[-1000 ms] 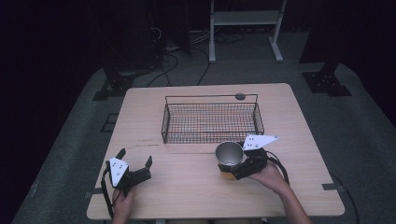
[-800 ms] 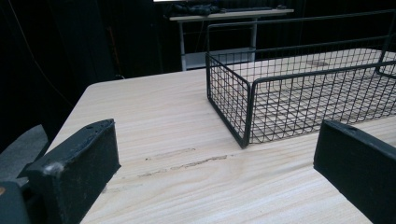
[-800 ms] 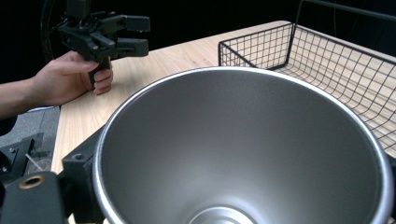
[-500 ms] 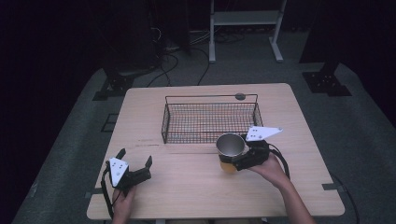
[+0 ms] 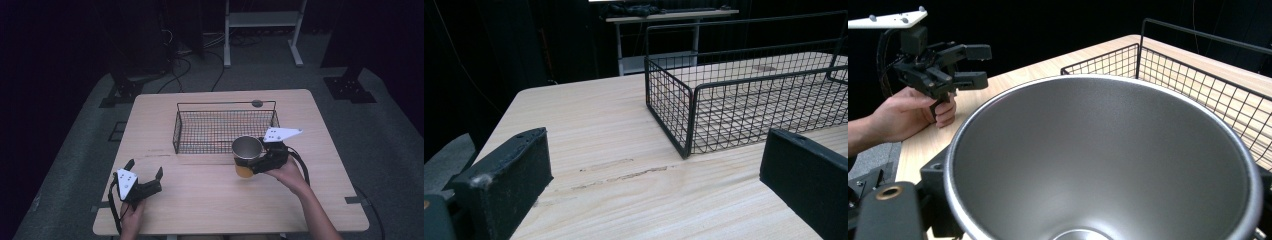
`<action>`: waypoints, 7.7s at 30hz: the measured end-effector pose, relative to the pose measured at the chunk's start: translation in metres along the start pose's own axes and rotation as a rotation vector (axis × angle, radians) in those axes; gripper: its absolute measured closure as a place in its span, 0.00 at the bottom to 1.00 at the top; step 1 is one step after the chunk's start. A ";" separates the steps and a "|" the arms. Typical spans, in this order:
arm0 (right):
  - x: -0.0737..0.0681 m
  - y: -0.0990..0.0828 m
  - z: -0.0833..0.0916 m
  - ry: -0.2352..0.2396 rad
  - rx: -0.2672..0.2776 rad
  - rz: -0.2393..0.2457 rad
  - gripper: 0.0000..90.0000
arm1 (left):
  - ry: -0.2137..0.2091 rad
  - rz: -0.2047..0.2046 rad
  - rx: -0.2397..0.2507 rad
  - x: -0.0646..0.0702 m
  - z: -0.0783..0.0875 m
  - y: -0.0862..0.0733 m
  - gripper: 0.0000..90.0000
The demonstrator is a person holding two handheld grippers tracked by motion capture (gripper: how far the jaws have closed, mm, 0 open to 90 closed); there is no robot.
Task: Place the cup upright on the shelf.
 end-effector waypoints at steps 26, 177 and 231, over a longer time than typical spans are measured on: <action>0.022 0.042 -0.009 -0.037 0.014 -0.025 0.14 | 0.000 0.000 -0.001 0.000 0.000 0.000 0.00; 0.120 0.062 -0.109 -0.137 -0.121 0.017 0.01 | 0.001 0.013 -0.007 -0.002 -0.001 -0.001 0.00; 0.094 0.095 -0.032 -0.090 0.023 0.011 0.01 | 0.000 0.009 -0.002 -0.001 0.000 0.000 0.00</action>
Point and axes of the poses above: each handheld gripper's, and its own axes: z roughly backward along the jaws, y roughly out of its top, x roughly to its right, the point moved 9 cm from there along -z, roughly forward along the jaws, and after that the axes turned 15 degrees about -z, right-handed, at the moved point
